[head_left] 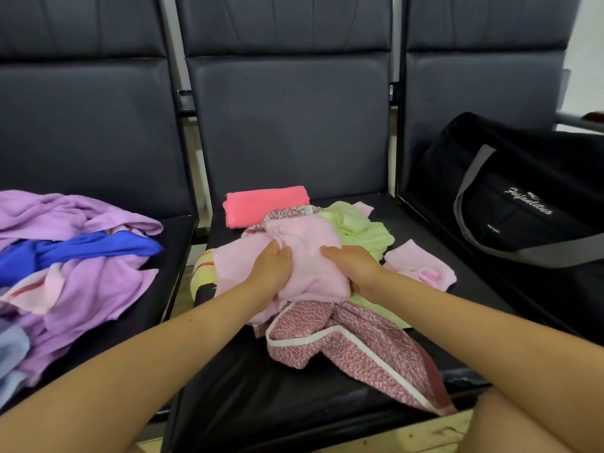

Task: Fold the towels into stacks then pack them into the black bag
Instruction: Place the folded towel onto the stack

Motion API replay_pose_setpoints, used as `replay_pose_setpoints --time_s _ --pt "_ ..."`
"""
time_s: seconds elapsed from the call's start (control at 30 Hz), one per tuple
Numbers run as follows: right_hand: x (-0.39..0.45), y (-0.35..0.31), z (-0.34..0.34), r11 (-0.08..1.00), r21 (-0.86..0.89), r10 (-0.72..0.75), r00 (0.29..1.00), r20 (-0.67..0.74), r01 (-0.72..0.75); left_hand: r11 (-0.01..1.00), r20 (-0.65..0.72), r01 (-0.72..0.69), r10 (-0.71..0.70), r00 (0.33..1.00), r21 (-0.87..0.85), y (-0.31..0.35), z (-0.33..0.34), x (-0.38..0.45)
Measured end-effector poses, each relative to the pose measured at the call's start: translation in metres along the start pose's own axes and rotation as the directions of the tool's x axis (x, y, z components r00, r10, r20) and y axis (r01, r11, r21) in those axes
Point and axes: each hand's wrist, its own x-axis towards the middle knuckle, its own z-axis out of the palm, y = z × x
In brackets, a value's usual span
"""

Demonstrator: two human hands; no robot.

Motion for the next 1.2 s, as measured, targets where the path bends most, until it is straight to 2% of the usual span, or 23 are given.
replay_pose_setpoints --time_s 0.1,0.2,0.3,0.47,0.6,0.7,0.8,0.87,0.97,1.07,1.13,1.2 --pt "-0.003 -0.002 -0.001 1.000 0.017 -0.009 1.000 0.025 0.008 0.999 0.012 -0.025 0.025 1.000 0.030 0.001 0.000 -0.001" --pt "-0.005 -0.009 -0.007 0.996 0.040 -0.074 0.997 -0.013 0.074 0.999 0.018 -0.050 0.050 0.999 0.018 0.006 -0.005 -0.002" --pt "-0.008 -0.024 -0.017 0.987 0.063 -0.145 0.986 -0.078 0.150 0.995 -0.003 -0.038 0.038 0.999 -0.095 0.006 -0.013 0.002" --pt "-0.012 -0.042 -0.030 0.975 -0.022 -0.220 0.965 -0.140 0.219 0.938 -0.074 0.069 -0.100 0.992 -0.340 0.007 -0.035 0.002" --pt "-0.024 -0.060 -0.011 0.954 -0.132 -0.277 0.960 -0.035 0.270 0.875 -0.038 0.129 -0.165 0.986 -0.466 0.006 -0.047 0.000" --pt "-0.031 -0.060 0.014 0.944 -0.197 -0.231 0.956 0.180 0.265 0.824 0.091 0.197 -0.176 0.980 -0.531 0.004 -0.046 -0.006" --pt "-0.033 -0.044 0.026 0.905 -0.249 -0.249 0.905 0.346 0.345 0.813 0.150 0.229 -0.175 0.973 -0.535 0.004 -0.042 -0.011" --pt "-0.029 -0.037 0.028 0.864 -0.266 -0.334 0.882 0.332 0.427 0.833 0.141 0.238 -0.193 0.971 -0.500 0.006 -0.040 -0.015" --pt "-0.019 -0.030 0.029 0.864 -0.247 -0.392 0.894 0.217 0.439 0.861 0.045 0.214 -0.218 0.975 -0.462 0.004 -0.039 -0.017" --pt "-0.010 -0.021 0.031 0.906 -0.228 -0.327 0.932 0.153 0.356 0.900 -0.100 0.068 -0.123 0.987 -0.431 0.004 -0.044 -0.017" --pt "-0.007 -0.015 0.034 0.914 -0.251 -0.277 0.942 0.191 0.320 0.937 -0.198 0.004 -0.078 0.977 -0.349 0.000 -0.050 -0.016" --pt "-0.005 -0.010 0.039 0.893 -0.292 -0.271 0.928 0.257 0.342 0.986 -0.261 -0.009 -0.035 0.965 -0.167 -0.012 -0.059 -0.014"
